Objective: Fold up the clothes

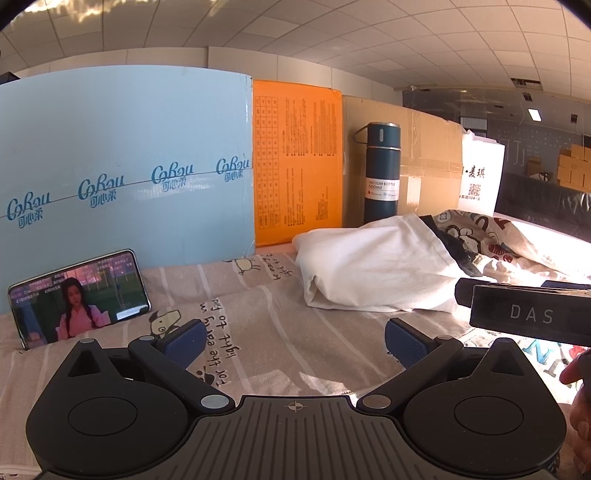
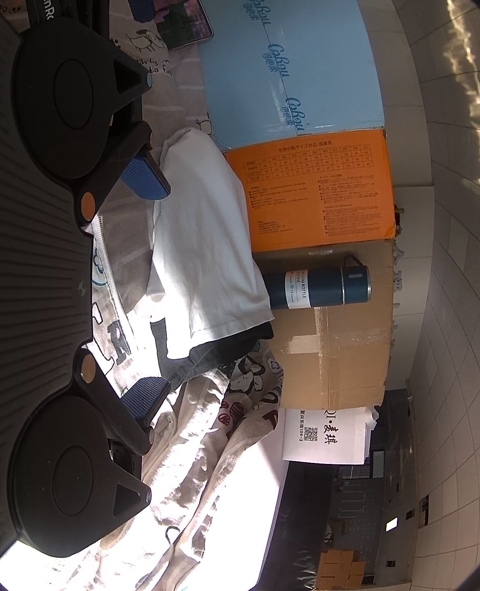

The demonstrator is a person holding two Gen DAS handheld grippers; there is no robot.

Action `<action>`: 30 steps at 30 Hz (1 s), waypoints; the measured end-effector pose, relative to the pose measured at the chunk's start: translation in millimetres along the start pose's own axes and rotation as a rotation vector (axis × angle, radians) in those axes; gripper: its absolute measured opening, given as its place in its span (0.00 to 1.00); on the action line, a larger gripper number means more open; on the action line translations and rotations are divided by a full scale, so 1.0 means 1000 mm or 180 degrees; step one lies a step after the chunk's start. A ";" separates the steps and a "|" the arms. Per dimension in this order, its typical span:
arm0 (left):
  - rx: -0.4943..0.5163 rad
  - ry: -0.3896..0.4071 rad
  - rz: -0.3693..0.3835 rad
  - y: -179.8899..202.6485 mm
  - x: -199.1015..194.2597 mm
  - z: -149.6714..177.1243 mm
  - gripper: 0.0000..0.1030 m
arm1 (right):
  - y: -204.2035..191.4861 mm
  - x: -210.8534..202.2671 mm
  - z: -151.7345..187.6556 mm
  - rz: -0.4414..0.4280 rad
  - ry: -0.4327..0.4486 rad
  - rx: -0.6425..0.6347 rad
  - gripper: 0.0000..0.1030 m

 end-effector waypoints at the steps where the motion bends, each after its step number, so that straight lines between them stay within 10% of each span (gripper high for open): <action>1: -0.0027 0.0044 0.0014 -0.001 -0.003 -0.001 1.00 | 0.000 -0.002 -0.001 -0.0028 0.0036 0.0010 1.00; 30: -0.0296 0.0728 -0.0305 -0.011 -0.047 -0.015 1.00 | 0.003 -0.038 -0.010 -0.0809 0.0304 0.0300 1.00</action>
Point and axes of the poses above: each gripper's, at about its wrist camera, not at the fingertips, and x roughly the way its jaws point, y to its right, z to its underside, the point moved 9 cm from there along x, roughly the way its jaws point, and after that the axes turned 15 degrees about -y, right-handed, at the moved point
